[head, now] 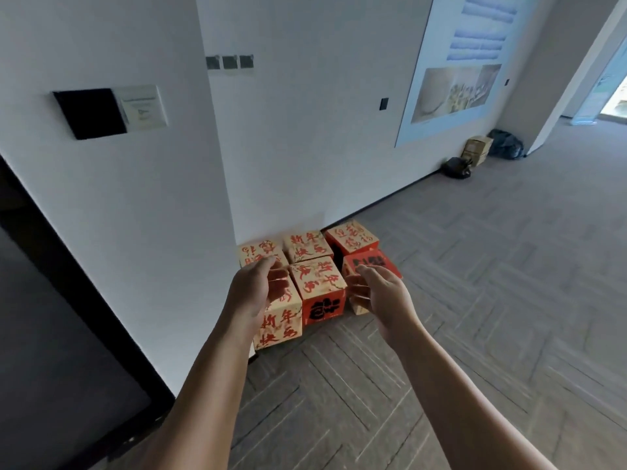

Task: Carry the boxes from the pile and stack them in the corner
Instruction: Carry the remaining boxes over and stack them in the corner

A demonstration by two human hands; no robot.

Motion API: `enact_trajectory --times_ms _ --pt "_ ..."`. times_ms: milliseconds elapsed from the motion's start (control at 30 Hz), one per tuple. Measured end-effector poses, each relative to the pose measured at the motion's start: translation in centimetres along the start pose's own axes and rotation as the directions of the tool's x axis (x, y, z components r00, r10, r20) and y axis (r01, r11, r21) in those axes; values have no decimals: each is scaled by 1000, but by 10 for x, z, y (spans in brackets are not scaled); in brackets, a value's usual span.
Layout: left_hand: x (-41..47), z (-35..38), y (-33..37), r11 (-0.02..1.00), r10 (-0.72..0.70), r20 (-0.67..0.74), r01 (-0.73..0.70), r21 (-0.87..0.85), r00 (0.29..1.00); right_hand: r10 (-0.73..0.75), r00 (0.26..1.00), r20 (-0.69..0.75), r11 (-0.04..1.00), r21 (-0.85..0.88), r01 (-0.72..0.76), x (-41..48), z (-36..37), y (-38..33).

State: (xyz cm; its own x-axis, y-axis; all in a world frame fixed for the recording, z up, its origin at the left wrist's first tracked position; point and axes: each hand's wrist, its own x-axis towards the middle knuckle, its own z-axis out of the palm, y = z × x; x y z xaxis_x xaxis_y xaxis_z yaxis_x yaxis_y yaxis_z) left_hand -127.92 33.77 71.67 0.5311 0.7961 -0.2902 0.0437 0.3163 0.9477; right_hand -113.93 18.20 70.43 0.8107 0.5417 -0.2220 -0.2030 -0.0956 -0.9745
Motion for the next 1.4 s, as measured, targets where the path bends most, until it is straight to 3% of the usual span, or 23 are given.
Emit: enact_trajectory --times_ms 333,567,833,1000,1200,1400 --pt "204 62 30 999 -15 24 14 42 1000 41 999 3 999 -25 -41 214 24 -14" --pt "340 93 9 992 -73 -163 89 94 984 101 983 150 990 -108 -85 392 50 9" --pt "477 107 -35 981 -144 -388 182 63 910 237 920 312 947 -285 -148 555 81 60" --pt "548 82 -113 947 -166 -445 268 179 880 334 890 312 892 -410 -191 632 110 153" --pt "641 34 -264 873 -211 -420 364 326 883 400 869 292 787 -595 -163 706 146 319" --pt "720 -14 -413 829 -274 -462 451 331 843 425 856 295 746 -649 -147 761 186 471"
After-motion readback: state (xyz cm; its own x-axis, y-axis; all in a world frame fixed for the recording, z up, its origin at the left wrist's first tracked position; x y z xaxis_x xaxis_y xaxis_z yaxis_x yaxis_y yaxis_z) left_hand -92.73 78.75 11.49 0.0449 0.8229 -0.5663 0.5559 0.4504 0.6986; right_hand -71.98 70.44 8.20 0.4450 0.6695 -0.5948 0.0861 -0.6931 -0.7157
